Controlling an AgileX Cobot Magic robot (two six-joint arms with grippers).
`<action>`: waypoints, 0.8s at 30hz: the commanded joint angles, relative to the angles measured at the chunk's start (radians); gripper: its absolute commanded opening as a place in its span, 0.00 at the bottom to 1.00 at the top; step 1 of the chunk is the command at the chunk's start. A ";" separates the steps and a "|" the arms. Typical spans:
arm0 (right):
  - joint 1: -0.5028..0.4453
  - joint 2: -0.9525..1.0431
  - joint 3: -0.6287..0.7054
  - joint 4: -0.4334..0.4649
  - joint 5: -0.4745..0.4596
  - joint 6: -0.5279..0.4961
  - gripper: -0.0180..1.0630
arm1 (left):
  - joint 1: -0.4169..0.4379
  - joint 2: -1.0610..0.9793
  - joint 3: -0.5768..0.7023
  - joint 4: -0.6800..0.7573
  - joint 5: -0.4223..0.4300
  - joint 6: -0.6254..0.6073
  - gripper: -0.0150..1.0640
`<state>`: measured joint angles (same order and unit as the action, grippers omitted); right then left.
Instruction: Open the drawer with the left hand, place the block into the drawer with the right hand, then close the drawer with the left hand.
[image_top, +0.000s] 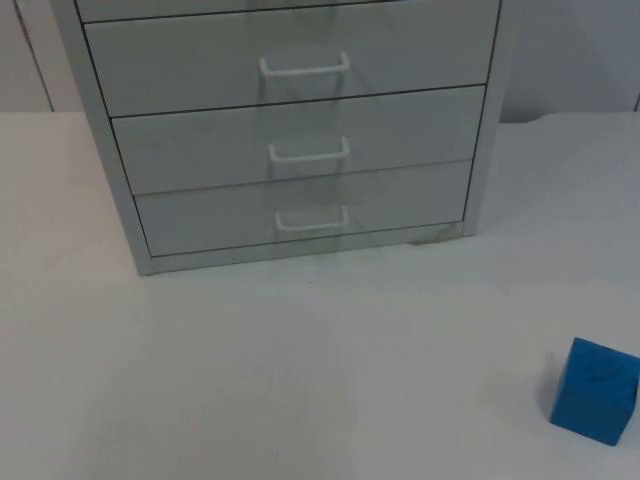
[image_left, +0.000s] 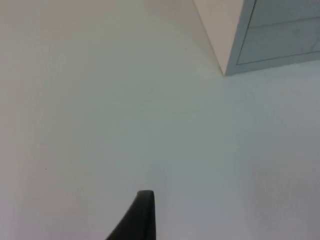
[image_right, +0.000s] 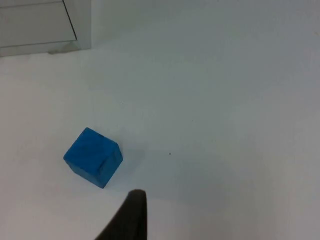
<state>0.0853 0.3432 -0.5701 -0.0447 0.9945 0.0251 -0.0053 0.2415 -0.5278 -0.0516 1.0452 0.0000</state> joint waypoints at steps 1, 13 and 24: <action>-0.006 0.085 -0.024 -0.003 -0.050 -0.001 0.99 | -0.006 0.067 -0.019 -0.015 -0.026 -0.008 0.99; -0.006 0.483 -0.062 -0.004 -0.181 -0.017 0.99 | -0.006 0.394 -0.027 -0.015 -0.151 -0.008 0.99; -0.006 0.656 -0.062 -0.002 -0.179 -0.015 0.99 | -0.006 0.540 -0.027 -0.015 -0.208 -0.008 0.99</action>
<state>0.0853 0.9939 -0.6271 -0.0447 0.8258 0.0191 -0.0053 0.7794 -0.5484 -0.0560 0.8491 0.0000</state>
